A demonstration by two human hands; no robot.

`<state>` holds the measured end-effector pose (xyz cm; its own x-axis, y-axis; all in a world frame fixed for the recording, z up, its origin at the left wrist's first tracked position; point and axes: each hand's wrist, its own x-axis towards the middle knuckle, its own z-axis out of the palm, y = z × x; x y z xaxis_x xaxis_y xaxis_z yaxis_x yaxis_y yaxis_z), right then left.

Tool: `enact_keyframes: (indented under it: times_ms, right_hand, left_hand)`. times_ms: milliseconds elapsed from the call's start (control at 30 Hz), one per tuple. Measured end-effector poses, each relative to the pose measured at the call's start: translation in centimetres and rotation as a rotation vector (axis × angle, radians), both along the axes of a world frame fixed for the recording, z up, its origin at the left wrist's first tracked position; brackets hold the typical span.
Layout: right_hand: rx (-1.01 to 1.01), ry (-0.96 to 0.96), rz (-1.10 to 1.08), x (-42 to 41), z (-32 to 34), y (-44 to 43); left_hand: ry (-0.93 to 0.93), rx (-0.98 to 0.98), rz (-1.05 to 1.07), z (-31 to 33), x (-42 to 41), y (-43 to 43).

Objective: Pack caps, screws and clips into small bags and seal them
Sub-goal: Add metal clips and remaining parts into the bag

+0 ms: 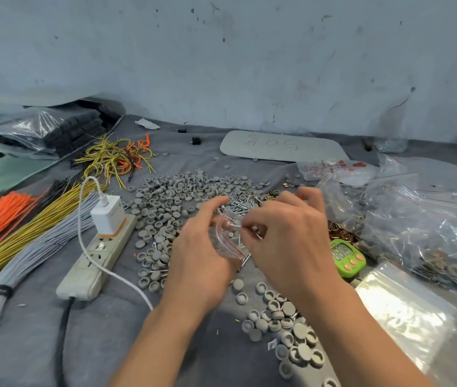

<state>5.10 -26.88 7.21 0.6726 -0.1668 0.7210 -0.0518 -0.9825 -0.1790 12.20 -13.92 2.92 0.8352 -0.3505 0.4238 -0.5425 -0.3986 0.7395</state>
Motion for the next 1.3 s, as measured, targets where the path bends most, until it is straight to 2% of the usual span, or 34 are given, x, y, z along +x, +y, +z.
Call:
enact_keyframes:
  times_ms: [100, 167, 300, 333, 400, 500, 633, 767, 833, 900, 1000, 1067, 1100, 1167, 1300]
  right_hand:
    - [-0.013, 0.015, 0.117, 0.6, -0.5, 0.5]
    - [0.067, 0.010, 0.138, 0.7, -0.7, 0.2]
    - [0.287, -0.031, -0.014, 0.8, -0.9, -1.7]
    - [0.298, 0.024, -0.076, 0.9, -1.0, -2.2]
    - [0.250, 0.261, -0.173, 1.1, -1.4, -2.8]
    - [0.159, 0.563, -0.184, 1.7, -2.6, -2.8]
    - [0.087, 0.713, -0.178, 2.4, -3.8, -2.2]
    - [0.023, 0.722, -0.186, 2.5, -4.1, -2.3]
    - [0.042, 0.666, -0.165, 2.2, -3.9, -2.4]
    - [0.222, 0.463, -0.113, 1.9, -3.4, -2.5]
    - [0.651, 0.044, 0.048, 1.4, -1.7, -1.9]
    - [0.916, -0.077, 0.212, 1.1, -0.7, -1.2]
    - [1.018, -0.086, 0.297, 1.0, -0.2, -0.8]
    - [1.100, -0.041, 0.433, 0.7, 0.4, -0.3]
    - [1.035, 0.151, 0.447, 0.6, 0.3, 0.3]
  left_hand:
    - [-0.007, -0.011, -0.012, 0.0, 0.1, 0.0]
    - [0.004, -0.033, -0.008, -0.1, 0.2, 0.0]
    - [0.026, -0.087, 0.012, -0.3, 0.8, 0.3]
    - [0.027, -0.112, 0.020, -0.3, 0.9, 0.4]
    - [0.030, -0.192, 0.033, -0.4, 1.2, 0.5]
    - [0.044, -0.269, 0.068, -0.3, 1.4, 0.6]
    - [0.044, -0.287, 0.060, -0.2, 1.4, 1.0]
    - [0.037, -0.278, 0.047, -0.3, 1.4, 1.2]
    - [0.037, -0.265, 0.045, -0.4, 1.6, 1.3]
    - [0.033, -0.249, 0.043, -0.4, 1.7, 1.2]
    - [0.000, -0.205, 0.035, -0.3, 1.4, 0.8]
    - [0.015, -0.172, 0.019, -0.2, 1.1, 0.5]
    - [0.027, -0.157, 0.015, -0.2, 0.9, 0.4]
    - [0.039, -0.138, 0.010, -0.1, 0.7, 0.3]
    - [0.046, -0.149, -0.023, 0.2, 0.4, 0.3]
